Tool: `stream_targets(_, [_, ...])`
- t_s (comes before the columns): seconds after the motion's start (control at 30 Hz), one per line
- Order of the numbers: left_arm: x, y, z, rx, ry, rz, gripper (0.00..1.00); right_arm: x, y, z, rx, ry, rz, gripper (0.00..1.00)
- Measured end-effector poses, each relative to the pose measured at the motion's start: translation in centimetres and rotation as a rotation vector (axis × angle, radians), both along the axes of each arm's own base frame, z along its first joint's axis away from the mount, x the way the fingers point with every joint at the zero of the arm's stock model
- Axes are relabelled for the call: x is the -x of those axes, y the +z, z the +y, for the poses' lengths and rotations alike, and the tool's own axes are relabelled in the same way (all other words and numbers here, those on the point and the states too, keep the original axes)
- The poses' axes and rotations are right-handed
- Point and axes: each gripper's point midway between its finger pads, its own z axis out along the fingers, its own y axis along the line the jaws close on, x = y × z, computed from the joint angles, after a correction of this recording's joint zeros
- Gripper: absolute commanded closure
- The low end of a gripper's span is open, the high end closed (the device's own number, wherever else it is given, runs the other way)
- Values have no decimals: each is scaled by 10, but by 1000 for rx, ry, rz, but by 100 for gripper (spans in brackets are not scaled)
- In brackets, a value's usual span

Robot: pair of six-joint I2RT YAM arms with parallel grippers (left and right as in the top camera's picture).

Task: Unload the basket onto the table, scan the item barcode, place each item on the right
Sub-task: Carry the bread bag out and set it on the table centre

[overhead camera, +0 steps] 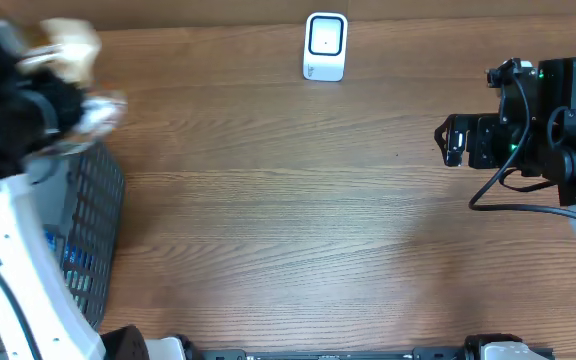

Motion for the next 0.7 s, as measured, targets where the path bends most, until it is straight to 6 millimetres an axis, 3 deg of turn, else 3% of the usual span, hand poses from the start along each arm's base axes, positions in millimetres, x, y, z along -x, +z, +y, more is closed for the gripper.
stream_targets(0.07, [-11,-7,-55,-17,-177,17,78,-1,1,0,0,0,-5,0])
stream_targets(0.13, [-20,-27,-92,-32,-287,71,77,-2,1,0,0,-1,-10,0])
stream_targets(0.17, [-24,-42,-109,-40,-335,116,77,-2,1,0,0,-1,-8,0])
stream_targets(0.27, [-39,-122,-159,-59,-464,323,78,-2,1,0,-1,-1,-9,0])
stream_targets(0.43, [-32,-246,-197,-76,-533,676,74,-2,1,0,0,1,-8,0])
stream_targets(0.53, [-17,-311,-207,-87,-542,877,56,-2,1,0,0,-1,-8,0])
stream_targets(0.6, [-9,-328,-205,-88,-533,949,38,-2,1,0,-1,0,-8,0])
stream_targets(0.7, [0,-335,-202,-90,-525,1008,29,-2,1,0,0,-1,-8,0])
